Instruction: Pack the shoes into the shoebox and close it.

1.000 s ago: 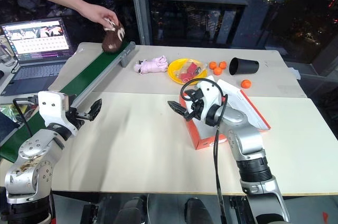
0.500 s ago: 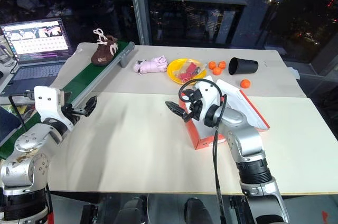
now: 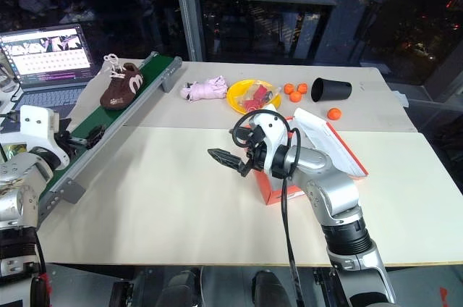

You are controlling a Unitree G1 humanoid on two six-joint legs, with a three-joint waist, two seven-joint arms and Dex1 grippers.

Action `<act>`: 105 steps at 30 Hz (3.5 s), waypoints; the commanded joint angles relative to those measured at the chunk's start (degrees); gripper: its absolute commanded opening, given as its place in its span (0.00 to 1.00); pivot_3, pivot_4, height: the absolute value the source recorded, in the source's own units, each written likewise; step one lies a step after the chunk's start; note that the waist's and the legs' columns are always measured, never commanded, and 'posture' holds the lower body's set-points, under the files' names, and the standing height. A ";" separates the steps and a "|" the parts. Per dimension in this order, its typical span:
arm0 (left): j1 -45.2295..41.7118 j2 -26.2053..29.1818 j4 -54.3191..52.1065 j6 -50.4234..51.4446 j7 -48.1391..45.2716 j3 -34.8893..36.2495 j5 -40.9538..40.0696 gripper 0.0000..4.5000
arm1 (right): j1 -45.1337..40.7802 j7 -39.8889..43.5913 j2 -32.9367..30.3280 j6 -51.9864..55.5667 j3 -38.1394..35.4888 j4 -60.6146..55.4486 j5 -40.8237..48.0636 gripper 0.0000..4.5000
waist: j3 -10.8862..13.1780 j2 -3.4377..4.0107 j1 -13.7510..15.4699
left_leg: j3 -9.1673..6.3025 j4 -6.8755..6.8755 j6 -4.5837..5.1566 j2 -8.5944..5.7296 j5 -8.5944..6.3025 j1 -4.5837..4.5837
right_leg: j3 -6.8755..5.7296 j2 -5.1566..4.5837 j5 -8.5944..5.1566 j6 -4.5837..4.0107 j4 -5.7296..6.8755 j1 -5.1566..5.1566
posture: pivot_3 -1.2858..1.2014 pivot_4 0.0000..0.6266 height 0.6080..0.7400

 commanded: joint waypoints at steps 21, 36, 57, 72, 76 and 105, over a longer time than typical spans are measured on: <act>4.52 3.12 3.61 -2.95 -2.12 7.82 -1.51 1.00 | -3.82 2.41 -0.20 -0.34 1.34 0.71 -0.09 0.99 | 0.00 -0.01 -0.11 | 0.13 0.02 -0.38 0.14 -0.23 0.01 | -0.07 0.01 0.04 -0.07 0.02 -0.03 | 0.52 0.24 0.97; 5.50 2.38 14.42 1.26 -1.07 8.74 -2.99 0.62 | -4.11 2.10 -2.45 0.51 1.25 -0.19 -0.63 1.00 | -0.03 0.04 -0.15 | 0.17 0.00 -0.39 0.17 -0.24 0.08 | -0.07 0.02 0.04 -0.10 0.06 -0.03 | 0.52 0.24 0.97; -16.29 -18.70 -24.98 20.45 10.35 -2.06 -26.40 0.04 | -12.97 -16.99 11.20 15.48 -21.59 6.84 21.30 1.00 | 0.03 -0.33 2.38 | 0.18 0.47 -0.05 0.33 0.04 -0.60 | -0.36 0.06 0.17 0.03 -0.08 -0.03 | 0.52 0.24 0.97; -21.61 -31.62 -22.64 18.82 10.27 -11.95 -26.11 0.04 | -19.75 -35.18 14.66 18.36 -31.43 7.66 37.72 1.00 | 0.07 -0.20 0.82 | 0.12 0.38 0.07 0.30 0.07 -0.60 | -0.26 0.13 0.15 0.07 -0.03 -0.12 | 0.52 0.24 0.97; -22.27 -33.32 -21.84 18.68 9.24 -13.65 -25.95 0.04 | -18.09 -36.85 14.25 18.14 -29.58 6.61 37.68 1.00 | 0.08 -0.20 0.88 | 0.12 0.44 0.08 0.30 0.08 -0.62 | -0.26 0.12 0.17 0.08 -0.03 -0.10 | 0.52 0.24 0.97; -13.45 -20.73 -23.06 21.19 8.22 -9.18 -24.56 1.00 | -22.25 -25.31 -9.32 16.63 -20.37 15.61 24.87 0.06 | 0.15 -0.08 1.10 | 0.13 0.38 0.09 0.29 0.08 -0.64 | -0.25 0.10 0.15 0.08 -0.11 -0.14 | 0.52 0.24 0.97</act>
